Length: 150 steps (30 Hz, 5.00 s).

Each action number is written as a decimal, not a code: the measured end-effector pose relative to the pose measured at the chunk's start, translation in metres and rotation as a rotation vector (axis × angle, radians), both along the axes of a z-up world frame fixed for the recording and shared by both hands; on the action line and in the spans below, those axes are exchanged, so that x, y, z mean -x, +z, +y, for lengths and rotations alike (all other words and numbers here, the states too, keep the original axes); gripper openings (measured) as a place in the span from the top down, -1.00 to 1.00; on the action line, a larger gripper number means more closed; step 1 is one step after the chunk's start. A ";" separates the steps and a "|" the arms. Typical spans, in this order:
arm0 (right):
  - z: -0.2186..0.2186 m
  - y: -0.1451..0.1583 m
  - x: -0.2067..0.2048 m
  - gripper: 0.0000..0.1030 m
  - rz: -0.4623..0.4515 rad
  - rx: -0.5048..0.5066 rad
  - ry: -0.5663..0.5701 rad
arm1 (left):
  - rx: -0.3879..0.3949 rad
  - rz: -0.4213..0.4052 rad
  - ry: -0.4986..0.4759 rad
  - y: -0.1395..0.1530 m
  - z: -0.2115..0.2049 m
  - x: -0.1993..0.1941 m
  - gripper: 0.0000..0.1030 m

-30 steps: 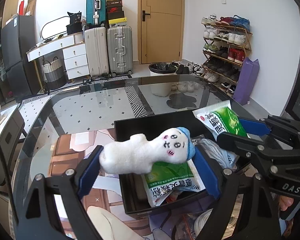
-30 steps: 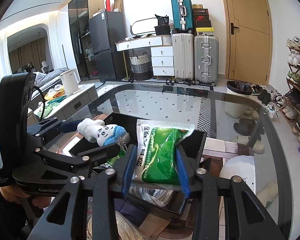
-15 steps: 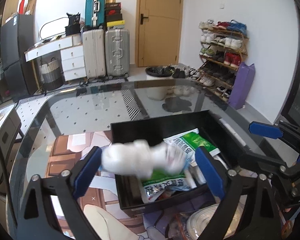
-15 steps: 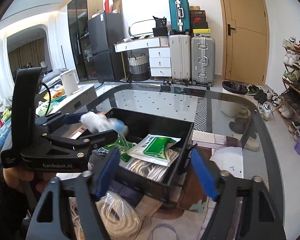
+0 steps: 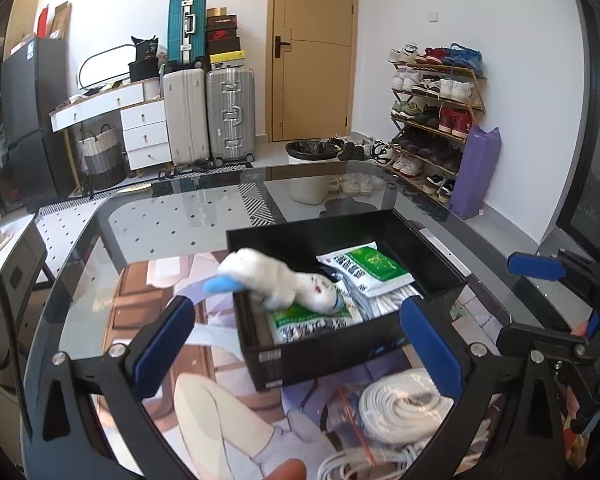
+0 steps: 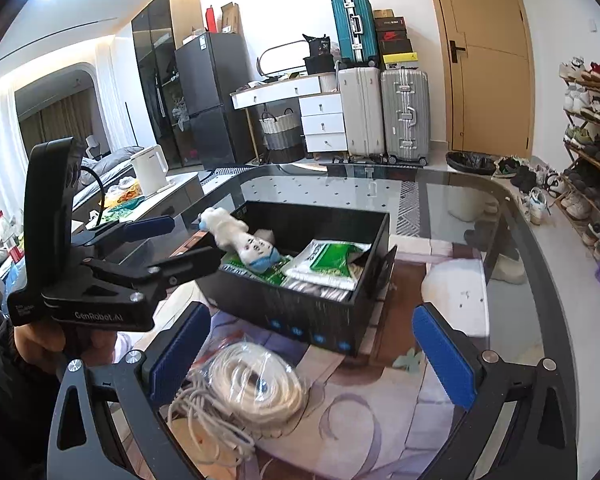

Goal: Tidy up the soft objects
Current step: 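Open the right tool to drop the packet while the left tool drops the doll into the box, then withdraw both tools from the box toward the cable and rope bag, then lower the left tool onto the loose white cable coil, then lower the right tool onto the bagged white rope coil while the left tool grips the cable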

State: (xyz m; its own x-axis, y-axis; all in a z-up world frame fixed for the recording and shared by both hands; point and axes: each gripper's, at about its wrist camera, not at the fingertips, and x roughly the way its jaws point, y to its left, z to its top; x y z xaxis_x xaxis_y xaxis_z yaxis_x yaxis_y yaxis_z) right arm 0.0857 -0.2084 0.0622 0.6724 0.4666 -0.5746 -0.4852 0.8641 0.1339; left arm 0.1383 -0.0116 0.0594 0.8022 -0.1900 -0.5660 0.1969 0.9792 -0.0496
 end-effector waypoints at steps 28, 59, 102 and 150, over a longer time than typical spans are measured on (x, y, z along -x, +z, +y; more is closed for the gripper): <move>-0.020 -0.032 0.030 -0.99 0.074 0.036 -0.031 | -0.013 0.057 -0.016 -0.031 0.005 0.051 -1.00; -0.022 -0.053 0.023 -0.99 0.127 0.075 -0.036 | -0.076 0.179 -0.198 -0.058 -0.027 0.090 -1.00; -0.016 -0.066 0.022 -0.99 0.159 0.107 -0.041 | 0.025 0.245 -0.170 -0.065 -0.002 0.079 -0.22; 0.100 -0.084 -0.026 -0.99 0.225 0.316 0.201 | -0.051 0.237 -0.122 -0.065 0.052 0.093 -0.29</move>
State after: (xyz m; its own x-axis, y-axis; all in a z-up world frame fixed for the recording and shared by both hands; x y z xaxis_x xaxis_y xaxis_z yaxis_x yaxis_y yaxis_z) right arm 0.1112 -0.1084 -0.0221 0.4280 0.3530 -0.8320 -0.6371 0.7708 -0.0007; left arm 0.0455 0.0400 -0.0061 0.6193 -0.2433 -0.7465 0.3022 0.9514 -0.0593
